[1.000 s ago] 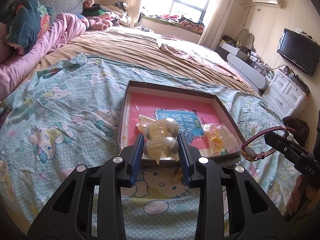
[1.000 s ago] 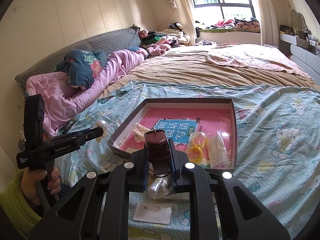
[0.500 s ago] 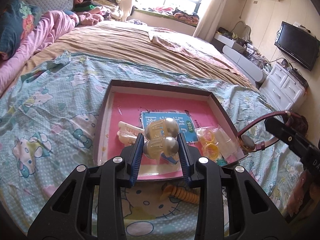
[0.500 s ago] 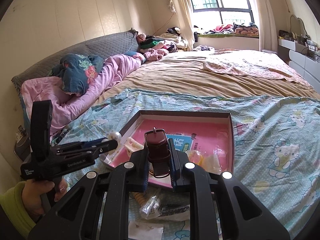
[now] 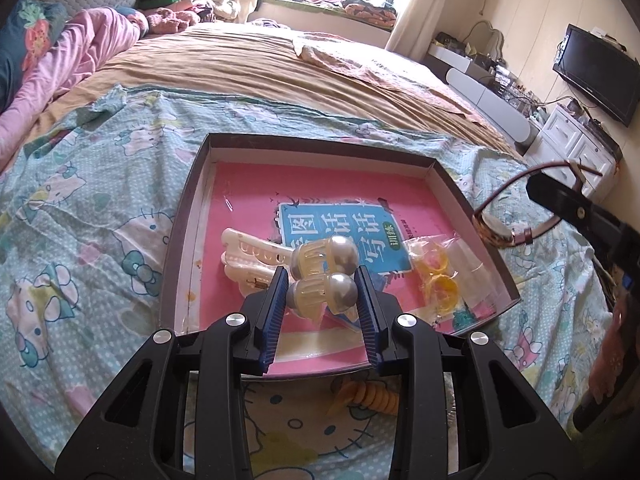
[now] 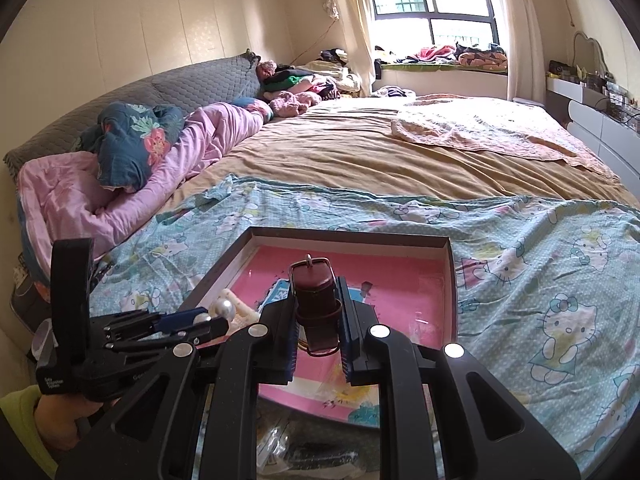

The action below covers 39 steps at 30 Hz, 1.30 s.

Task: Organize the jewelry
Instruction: 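Lower the watch into the tray with right tool while left tool lowers the clip there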

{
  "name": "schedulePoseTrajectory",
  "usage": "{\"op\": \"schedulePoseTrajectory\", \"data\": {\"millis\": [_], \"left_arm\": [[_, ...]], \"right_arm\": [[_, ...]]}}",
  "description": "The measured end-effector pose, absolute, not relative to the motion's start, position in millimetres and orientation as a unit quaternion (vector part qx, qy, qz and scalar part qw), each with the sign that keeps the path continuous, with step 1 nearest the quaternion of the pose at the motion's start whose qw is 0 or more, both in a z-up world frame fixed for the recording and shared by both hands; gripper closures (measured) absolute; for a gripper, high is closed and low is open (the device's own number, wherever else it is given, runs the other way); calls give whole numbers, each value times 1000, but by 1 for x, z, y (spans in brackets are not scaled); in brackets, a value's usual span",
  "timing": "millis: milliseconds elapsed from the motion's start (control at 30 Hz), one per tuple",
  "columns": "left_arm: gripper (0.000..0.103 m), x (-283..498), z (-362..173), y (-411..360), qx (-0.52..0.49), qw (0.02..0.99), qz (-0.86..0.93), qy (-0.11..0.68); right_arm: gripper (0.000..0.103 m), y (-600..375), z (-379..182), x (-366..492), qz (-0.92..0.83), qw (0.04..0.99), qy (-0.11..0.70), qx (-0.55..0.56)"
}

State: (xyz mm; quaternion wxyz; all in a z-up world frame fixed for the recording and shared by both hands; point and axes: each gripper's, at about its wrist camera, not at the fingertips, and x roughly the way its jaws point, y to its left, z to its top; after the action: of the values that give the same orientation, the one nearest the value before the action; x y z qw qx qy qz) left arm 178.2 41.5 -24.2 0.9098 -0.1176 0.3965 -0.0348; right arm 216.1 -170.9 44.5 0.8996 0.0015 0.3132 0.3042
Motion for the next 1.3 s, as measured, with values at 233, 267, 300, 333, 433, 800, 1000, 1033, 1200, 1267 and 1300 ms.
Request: {"op": "schedulePoseTrajectory", "data": {"millis": [233, 267, 300, 333, 433, 800, 1000, 1033, 1200, 1267, 1300], "left_arm": [[77, 182, -37, 42, -110, 904, -28, 413], [77, 182, -38, 42, -108, 903, -28, 415], [77, 183, -40, 42, -107, 903, -27, 416], [77, 183, -40, 42, -106, 903, -26, 416], [77, 184, -41, 40, -98, 904, -23, 415], [77, 190, -51, 50, -106, 897, -10, 429], [77, 193, -52, 56, -107, 898, 0, 427], [77, 193, -52, 58, -109, 898, 3, 427], [77, 193, -53, 63, -114, 897, 5, 427], [77, 193, -53, 63, -113, 897, 6, 427], [77, 193, -53, 63, -113, 897, 5, 427]], "right_arm": [[87, -156, 35, 239, 303, 895, 327, 1], [87, -153, 32, 242, 304, 894, 330, 1], [87, -151, 30, 244, 304, 893, 332, 2], [87, -148, 28, 246, 305, 891, 335, 0], [87, -140, 21, 253, 305, 888, 345, -6], [87, -114, -3, 271, 309, 873, 376, -19], [87, -103, -12, 276, 314, 865, 391, -15], [87, -102, -13, 276, 315, 864, 393, -11], [87, -95, -20, 278, 312, 858, 408, -18], [87, -95, -23, 277, 311, 855, 415, -17], [87, -95, -24, 277, 310, 854, 416, -17]]}}
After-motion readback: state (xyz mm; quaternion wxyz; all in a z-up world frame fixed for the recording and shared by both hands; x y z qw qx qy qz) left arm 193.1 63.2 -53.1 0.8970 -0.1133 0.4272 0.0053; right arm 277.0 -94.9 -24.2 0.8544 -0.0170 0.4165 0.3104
